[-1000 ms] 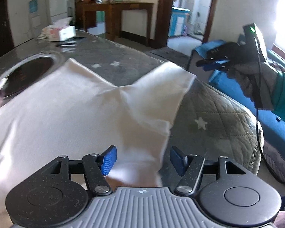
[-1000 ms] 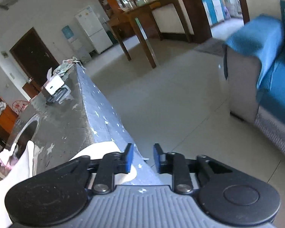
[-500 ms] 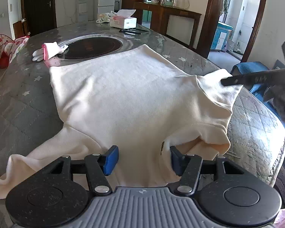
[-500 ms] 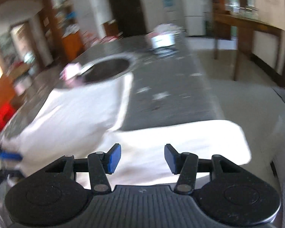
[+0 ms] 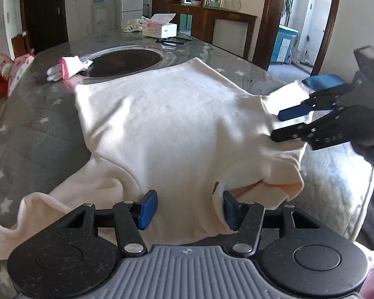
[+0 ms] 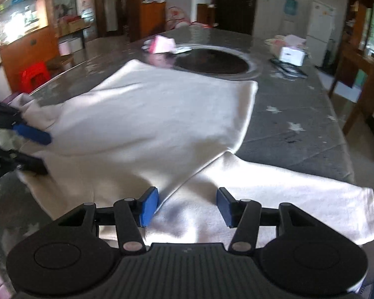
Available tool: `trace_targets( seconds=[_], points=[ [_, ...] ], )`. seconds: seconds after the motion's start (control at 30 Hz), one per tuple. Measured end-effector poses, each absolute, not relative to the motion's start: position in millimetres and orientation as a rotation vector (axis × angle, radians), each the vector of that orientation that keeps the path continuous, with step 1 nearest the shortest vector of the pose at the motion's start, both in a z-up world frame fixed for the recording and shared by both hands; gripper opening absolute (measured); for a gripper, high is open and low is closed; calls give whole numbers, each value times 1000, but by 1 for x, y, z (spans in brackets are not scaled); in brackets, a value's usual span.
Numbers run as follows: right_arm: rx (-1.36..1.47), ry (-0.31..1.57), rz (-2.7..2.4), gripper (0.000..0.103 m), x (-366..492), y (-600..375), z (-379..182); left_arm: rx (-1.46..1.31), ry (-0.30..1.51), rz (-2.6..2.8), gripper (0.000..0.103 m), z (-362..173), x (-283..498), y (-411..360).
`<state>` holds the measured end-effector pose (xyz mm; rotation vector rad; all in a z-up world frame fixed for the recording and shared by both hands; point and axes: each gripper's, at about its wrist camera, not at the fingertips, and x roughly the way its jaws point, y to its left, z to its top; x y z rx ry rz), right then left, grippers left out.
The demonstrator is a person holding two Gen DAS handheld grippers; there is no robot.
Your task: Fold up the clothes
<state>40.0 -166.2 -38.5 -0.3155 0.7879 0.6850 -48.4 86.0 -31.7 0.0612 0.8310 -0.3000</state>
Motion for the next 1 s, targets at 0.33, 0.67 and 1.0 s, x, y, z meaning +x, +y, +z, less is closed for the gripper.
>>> trace_targets(
  seconds=[0.33,0.67,1.0],
  points=[
    [-269,770,737,57,33,-168,-20,-6,762,-303,60,-10,-81,127],
    [-241,812,611,58,55,-194,-29,-146,767,218,60,10,-59,223],
    [-248,830,611,65,57,-194,-39,-182,887,387,34,-11,-51,247]
  ],
)
